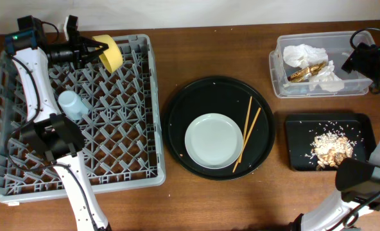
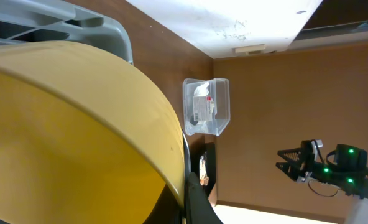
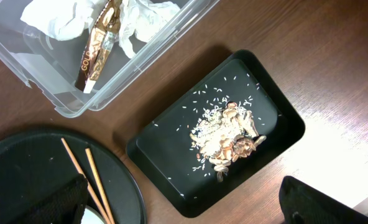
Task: Sort waste into correct bins and load items into the dishwasher rack
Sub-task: 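Lower the yellow bowl into the rack's top row and open the left gripper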
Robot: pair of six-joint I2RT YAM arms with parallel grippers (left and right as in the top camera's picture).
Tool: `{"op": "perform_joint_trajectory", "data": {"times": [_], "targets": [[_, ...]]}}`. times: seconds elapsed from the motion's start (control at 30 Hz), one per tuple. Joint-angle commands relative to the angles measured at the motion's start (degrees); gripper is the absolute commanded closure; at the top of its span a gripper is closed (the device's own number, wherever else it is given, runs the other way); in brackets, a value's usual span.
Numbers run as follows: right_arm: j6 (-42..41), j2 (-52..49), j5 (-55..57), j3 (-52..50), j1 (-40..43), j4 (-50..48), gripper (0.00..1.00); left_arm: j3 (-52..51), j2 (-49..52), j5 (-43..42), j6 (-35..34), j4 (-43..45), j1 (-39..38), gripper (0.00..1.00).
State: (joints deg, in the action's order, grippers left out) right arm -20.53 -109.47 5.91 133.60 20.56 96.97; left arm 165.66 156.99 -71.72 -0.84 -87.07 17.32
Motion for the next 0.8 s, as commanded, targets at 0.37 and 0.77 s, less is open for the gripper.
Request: {"op": "perform_joint_trajectory", "data": {"times": [0.37, 0.77], "targets": [[0.2, 0.02, -0.31, 0.33, 0.11, 0.15, 0.01, 0.13, 0.79, -17.84, 5.42, -0.02, -2.43, 1.0], [0.17, 0.02, -0.31, 0.33, 0.11, 0.15, 0.01, 0.13, 0.83, 2.78, 5.68, -4.33, -3.23, 1.0]]}}
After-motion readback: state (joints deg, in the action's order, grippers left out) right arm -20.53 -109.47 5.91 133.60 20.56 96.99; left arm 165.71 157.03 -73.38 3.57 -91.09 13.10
